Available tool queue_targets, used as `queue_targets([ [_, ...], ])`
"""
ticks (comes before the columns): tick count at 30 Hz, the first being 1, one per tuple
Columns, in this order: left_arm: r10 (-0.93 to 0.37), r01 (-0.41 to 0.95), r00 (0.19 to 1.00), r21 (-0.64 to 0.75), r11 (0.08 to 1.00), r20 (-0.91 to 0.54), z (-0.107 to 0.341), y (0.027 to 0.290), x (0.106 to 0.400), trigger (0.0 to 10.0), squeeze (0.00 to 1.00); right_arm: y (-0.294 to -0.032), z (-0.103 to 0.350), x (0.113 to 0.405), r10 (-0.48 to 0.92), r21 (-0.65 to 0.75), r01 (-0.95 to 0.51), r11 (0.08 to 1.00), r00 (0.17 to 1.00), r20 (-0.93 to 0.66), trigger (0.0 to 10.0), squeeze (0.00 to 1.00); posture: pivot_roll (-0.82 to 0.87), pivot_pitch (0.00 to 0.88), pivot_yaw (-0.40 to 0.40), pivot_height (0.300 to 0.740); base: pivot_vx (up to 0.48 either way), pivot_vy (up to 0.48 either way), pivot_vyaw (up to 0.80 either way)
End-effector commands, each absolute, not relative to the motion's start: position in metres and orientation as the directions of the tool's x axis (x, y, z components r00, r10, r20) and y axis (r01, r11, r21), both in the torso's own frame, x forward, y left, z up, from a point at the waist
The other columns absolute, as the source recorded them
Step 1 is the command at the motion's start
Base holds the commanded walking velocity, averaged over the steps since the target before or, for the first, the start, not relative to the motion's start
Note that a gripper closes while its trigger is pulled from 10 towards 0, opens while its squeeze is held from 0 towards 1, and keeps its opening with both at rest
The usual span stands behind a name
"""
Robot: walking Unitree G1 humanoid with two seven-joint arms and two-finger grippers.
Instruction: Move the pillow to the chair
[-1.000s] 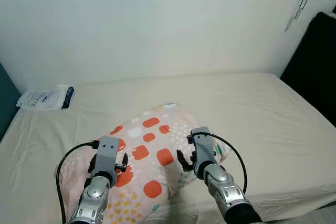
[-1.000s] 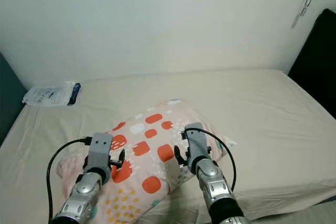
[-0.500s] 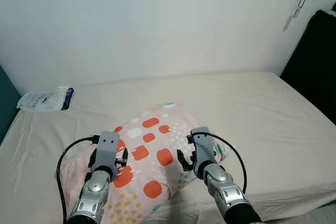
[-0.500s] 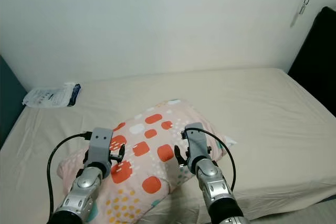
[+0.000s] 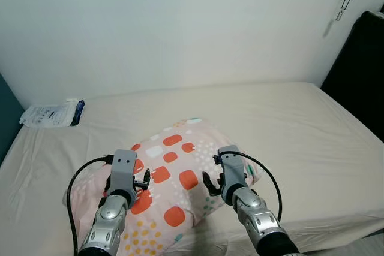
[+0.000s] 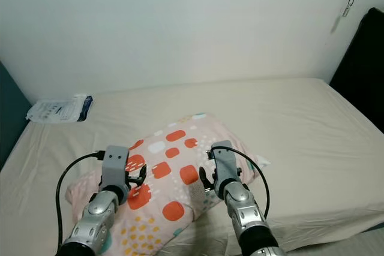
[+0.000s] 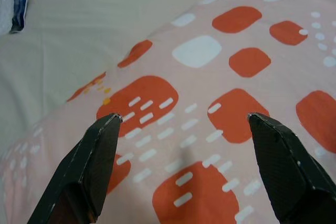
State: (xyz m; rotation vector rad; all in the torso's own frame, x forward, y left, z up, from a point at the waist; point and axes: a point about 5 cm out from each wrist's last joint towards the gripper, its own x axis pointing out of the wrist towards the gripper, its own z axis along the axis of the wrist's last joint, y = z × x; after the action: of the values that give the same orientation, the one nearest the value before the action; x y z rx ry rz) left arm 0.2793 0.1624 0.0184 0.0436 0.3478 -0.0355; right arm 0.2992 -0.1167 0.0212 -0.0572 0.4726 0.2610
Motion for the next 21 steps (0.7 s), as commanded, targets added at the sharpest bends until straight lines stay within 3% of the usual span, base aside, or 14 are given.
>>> queue_targets([
  [1, -0.023, 0.034, 0.935, 0.025, 0.999, -0.354, 0.016, 0.164, 0.277, 10.0, 0.0, -0.114, 0.023, 0.301, 0.242, 0.009, -0.267, 0.964, 0.857, -0.454, 10.0, 0.0, 0.07, 0.0, 0.002, 0.74, 0.0, 0.0, 0.0],
  [21, -0.117, 0.111, 0.928, -0.038, 0.993, -0.353, 0.021, 0.152, 0.279, 10.0, 0.0, -0.113, 0.022, 0.3, 0.237, 0.027, -0.252, 0.967, 0.86, -0.453, 10.0, 0.0, 0.08, 0.0, 0.002, 0.74, 0.0, 0.0, 0.0],
])
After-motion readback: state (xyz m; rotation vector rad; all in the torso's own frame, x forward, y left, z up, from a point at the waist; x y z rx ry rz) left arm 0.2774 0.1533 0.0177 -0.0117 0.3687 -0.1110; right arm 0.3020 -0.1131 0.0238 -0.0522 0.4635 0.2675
